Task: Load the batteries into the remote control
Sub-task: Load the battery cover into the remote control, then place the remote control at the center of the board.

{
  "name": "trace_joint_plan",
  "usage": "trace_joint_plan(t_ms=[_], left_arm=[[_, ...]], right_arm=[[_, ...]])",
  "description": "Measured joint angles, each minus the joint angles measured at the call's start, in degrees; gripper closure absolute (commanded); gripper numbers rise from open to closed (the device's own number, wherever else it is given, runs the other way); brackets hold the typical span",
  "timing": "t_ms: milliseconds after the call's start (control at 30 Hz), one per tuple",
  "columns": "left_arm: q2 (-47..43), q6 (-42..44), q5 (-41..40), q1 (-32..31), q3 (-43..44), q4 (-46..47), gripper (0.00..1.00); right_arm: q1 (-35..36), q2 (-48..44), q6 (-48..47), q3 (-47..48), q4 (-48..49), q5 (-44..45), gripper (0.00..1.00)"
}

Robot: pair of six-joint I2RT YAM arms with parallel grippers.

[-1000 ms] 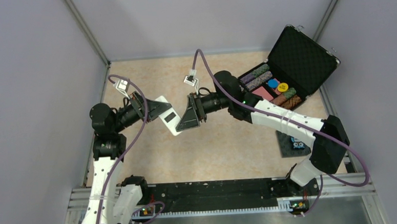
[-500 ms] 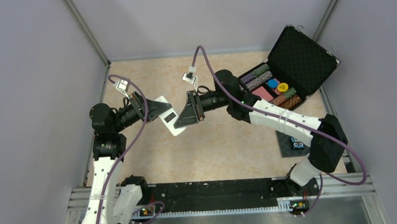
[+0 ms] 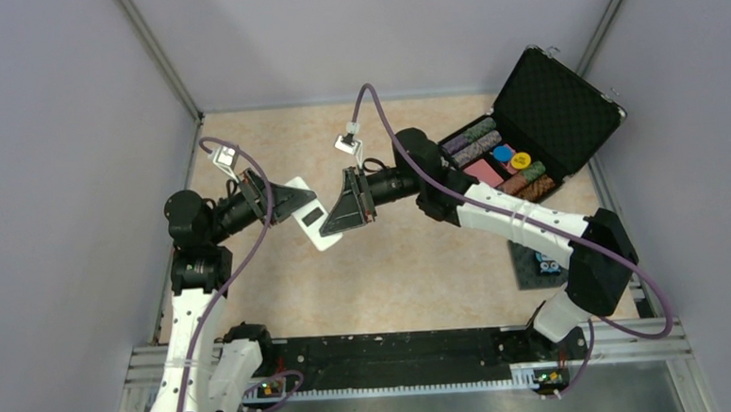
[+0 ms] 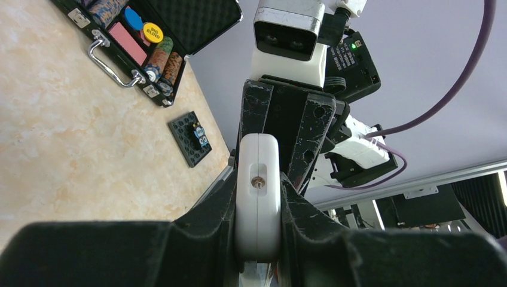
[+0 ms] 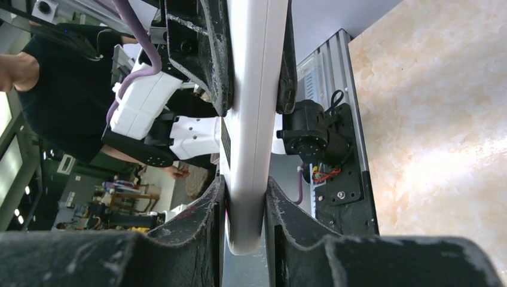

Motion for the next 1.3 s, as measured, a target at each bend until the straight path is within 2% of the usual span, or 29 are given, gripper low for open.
trace_joint_plan(t_ms=[233, 267, 400, 433, 467, 567, 633, 800, 900, 1000, 1167, 1300], left_arm=[[0.00, 0.46, -0.63, -0.02, 0.00, -0.74, 0.49], [0.00, 0.63, -0.66, 0.00, 0.00, -0.94, 0.40], [0.00, 1.38, -0.79, -0.04, 0.00, -2.05, 0.21], [0.00, 1.84, -0.87, -0.09, 0.02, -2.47, 0.05], [0.00, 2.27, -1.18, -0.13, 0.00, -3.15, 0.01], [0.00, 4.61, -2.80, -0.24, 0.20, -6.45, 0.01], [0.02, 7.76, -5.79, -0.28, 1.29, -12.22, 0.01], [0.50, 18.05, -24.39, -0.39, 7.32, -32.44, 0.01], [0.48, 22.10, -35.63, -0.39, 8.17, -40.63, 0.05], [0.87, 24.74, -41.38, -0.39, 7.96, -46.31, 0.05], [0.17, 26.40, -44.65, -0.39, 6.95, -49.83, 0.05], [-1.07, 26.51, -45.68, -0.39, 6.56, -50.90, 0.05]], right_arm=[[0.26, 0.00, 0.28, -0.20, -0.07, 1.75, 1.00], [0.28, 0.00, 0.28, -0.37, 0.00, 2.16, 1.00], [0.26, 0.00, 0.35, -0.57, -0.31, 4.26, 1.00], [0.26, 0.00, 0.35, -0.57, -0.26, 4.74, 1.00], [0.26, 0.00, 0.33, -0.59, -0.31, 5.18, 1.00], [0.24, -0.04, -0.15, -0.81, -0.90, 6.54, 1.00], [0.20, -0.09, -1.01, -1.07, -2.51, 7.67, 1.00], [-0.66, -1.22, -6.84, -2.36, -14.60, 16.76, 1.00], [-1.42, -2.25, -11.85, -3.08, -24.65, 28.04, 1.00], [-1.88, -2.64, -16.59, -4.39, -34.01, 42.80, 1.00], [-2.73, -2.25, -20.92, -7.04, -44.24, 62.82, 1.00], [-3.19, 0.72, -22.73, -7.26, -47.58, 74.38, 1.00]])
